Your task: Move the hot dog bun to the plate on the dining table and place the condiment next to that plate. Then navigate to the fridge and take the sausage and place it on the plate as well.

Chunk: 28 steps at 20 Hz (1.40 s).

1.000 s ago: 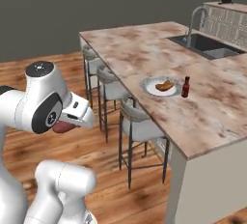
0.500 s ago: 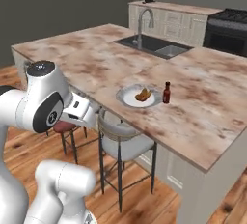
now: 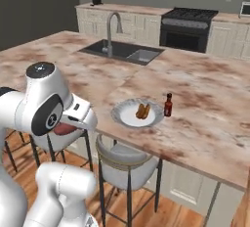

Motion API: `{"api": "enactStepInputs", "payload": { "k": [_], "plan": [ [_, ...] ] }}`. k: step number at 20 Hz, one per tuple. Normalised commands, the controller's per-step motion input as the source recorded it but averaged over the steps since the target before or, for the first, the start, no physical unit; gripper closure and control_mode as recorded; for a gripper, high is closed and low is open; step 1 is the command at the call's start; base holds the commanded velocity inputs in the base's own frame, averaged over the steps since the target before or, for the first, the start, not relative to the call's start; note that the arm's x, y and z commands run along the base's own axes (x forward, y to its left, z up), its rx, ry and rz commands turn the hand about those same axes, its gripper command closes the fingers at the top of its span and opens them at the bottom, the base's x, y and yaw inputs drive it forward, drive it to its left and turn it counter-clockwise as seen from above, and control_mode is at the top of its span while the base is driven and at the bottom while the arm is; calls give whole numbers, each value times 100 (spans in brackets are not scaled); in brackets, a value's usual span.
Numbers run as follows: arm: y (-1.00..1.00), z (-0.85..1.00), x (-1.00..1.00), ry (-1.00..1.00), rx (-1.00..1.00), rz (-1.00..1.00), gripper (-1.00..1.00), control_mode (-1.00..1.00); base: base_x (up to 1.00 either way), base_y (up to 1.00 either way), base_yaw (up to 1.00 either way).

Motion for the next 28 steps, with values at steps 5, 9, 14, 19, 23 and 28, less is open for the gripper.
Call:
{"api": "enactStepInputs", "payload": {
  "k": [5, 9, 14, 19, 23, 28],
  "plan": [
    [0, 0, 0, 0, 0, 0, 100, 100, 100, 32, -34],
    [0, 0, 0, 0, 0, 0, 100, 100, 100, 19, -34],
    [0, -4, 60, 7, 0, -13, 100, -100, 39, 0, -15],
    [-14, -29, 100, 4, 0, 0, 100, -100, 0, 0, 0],
    [-11, -72, 98, 2, 0, 4, 100, -100, 0, 0, 0],
    [0, -99, 86, 0, 0, 6, 100, -100, 0, 0, 0]
  ]
}}
